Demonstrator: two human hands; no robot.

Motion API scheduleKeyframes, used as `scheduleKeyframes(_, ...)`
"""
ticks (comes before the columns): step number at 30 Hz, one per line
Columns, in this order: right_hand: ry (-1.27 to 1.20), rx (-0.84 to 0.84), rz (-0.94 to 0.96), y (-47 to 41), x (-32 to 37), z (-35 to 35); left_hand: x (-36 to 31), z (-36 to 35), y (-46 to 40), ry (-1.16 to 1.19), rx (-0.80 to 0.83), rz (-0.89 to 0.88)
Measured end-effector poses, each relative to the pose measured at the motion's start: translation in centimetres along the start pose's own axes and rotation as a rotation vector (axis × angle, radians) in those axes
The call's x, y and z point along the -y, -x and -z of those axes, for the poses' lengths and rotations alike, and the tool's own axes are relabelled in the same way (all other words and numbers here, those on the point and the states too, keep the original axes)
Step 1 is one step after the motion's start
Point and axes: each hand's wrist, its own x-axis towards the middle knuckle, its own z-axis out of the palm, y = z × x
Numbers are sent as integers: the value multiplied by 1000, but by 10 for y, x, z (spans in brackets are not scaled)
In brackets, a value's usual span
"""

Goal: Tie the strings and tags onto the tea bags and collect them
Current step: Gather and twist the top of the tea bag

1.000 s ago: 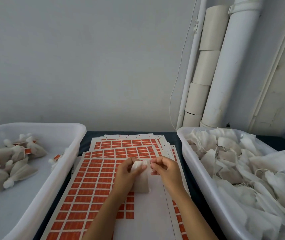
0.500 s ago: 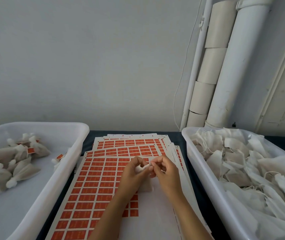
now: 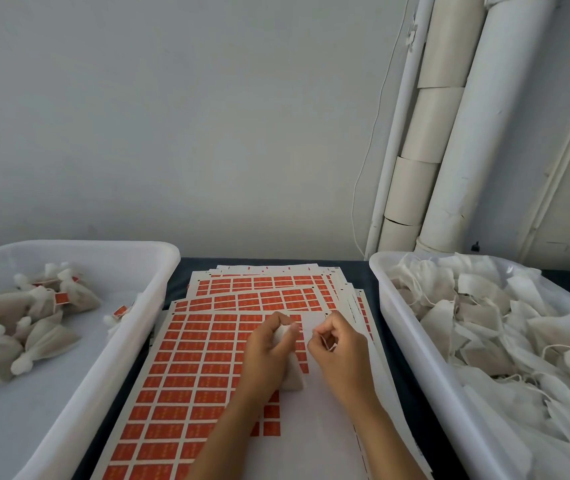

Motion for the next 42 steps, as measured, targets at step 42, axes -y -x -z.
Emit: scheduleKeyframes(42,6,163,27,10,1,-7,-11,23,3,363,251,214)
